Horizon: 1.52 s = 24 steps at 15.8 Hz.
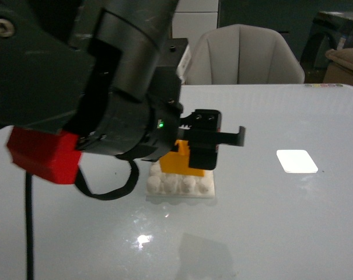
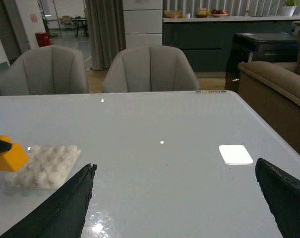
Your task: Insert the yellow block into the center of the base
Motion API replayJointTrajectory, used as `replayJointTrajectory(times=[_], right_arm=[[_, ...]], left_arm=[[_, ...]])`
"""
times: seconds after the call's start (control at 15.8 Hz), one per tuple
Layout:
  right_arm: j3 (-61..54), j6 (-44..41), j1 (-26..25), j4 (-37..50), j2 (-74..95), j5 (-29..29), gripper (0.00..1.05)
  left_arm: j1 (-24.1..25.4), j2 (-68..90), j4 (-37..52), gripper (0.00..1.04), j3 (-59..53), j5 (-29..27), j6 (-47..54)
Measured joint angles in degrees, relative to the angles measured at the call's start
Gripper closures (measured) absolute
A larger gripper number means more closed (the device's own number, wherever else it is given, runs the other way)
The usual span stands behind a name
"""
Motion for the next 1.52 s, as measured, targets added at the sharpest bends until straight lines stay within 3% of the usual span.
replayJointTrajectory(times=[0.51, 0.95, 1.52], right_arm=[[0.00, 0.00, 0.00, 0.00, 0.00, 0.00, 0.06], [0.00, 0.00, 0.00, 0.00, 0.00, 0.00, 0.06], [0.00, 0.00, 0.00, -0.02, 0.00, 0.00, 0.06]], left_arm=[[-3.23, 14.95, -2.45, 0.47, 14.58, -7.85, -1.18], [0.09, 20.28, -1.29, 0.47, 16.57, -8.46, -1.33], [0.90, 22.40, -0.26, 0.47, 18.18, -8.72, -1.73]])
